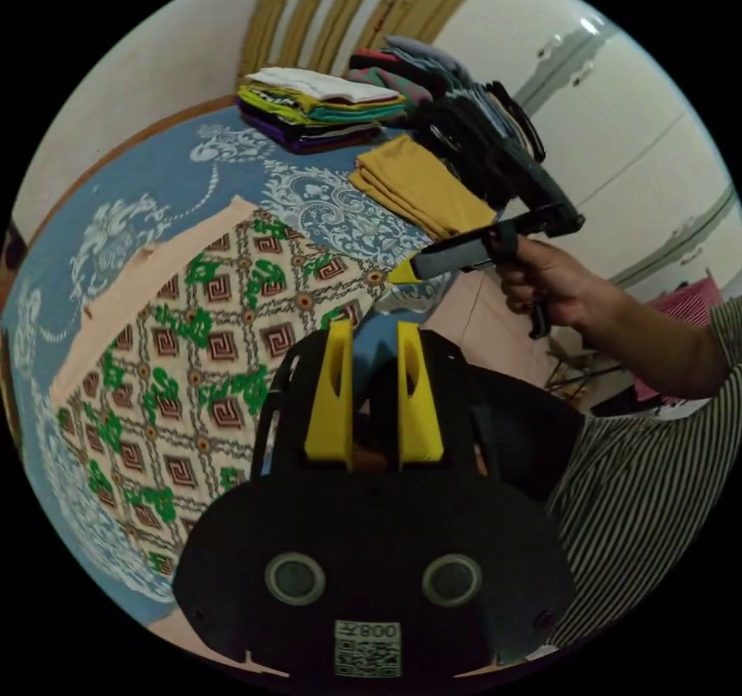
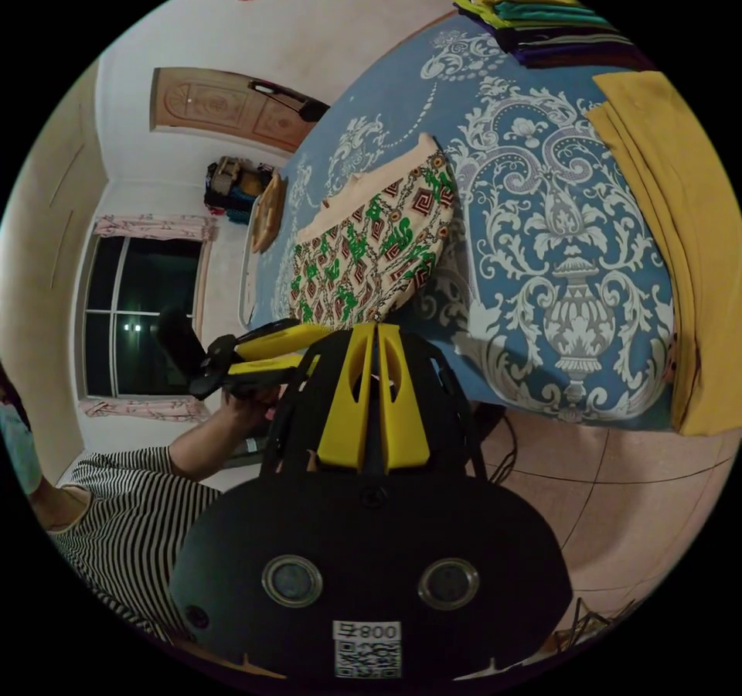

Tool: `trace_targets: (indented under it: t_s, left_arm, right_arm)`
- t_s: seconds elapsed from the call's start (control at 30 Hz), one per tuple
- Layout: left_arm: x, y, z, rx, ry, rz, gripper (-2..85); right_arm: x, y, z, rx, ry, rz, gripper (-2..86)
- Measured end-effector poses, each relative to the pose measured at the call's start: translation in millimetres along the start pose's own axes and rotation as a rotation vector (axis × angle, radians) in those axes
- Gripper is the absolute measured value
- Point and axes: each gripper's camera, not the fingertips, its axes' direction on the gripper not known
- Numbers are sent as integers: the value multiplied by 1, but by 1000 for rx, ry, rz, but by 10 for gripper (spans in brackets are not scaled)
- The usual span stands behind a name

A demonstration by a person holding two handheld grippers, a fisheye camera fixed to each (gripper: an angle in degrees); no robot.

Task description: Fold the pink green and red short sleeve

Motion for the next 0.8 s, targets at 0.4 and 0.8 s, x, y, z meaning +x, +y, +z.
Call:
trace_targets:
  t_s: [0.4,0.8]
  left_arm:
    - [69,-71,141,-60,-207,17,17]
    - [63,-90,184,86,-78,-165,8]
  right_arm:
    - [2,-50,4,-52,-52,-42,6]
    - [64,-162,20,81,-174,181,72]
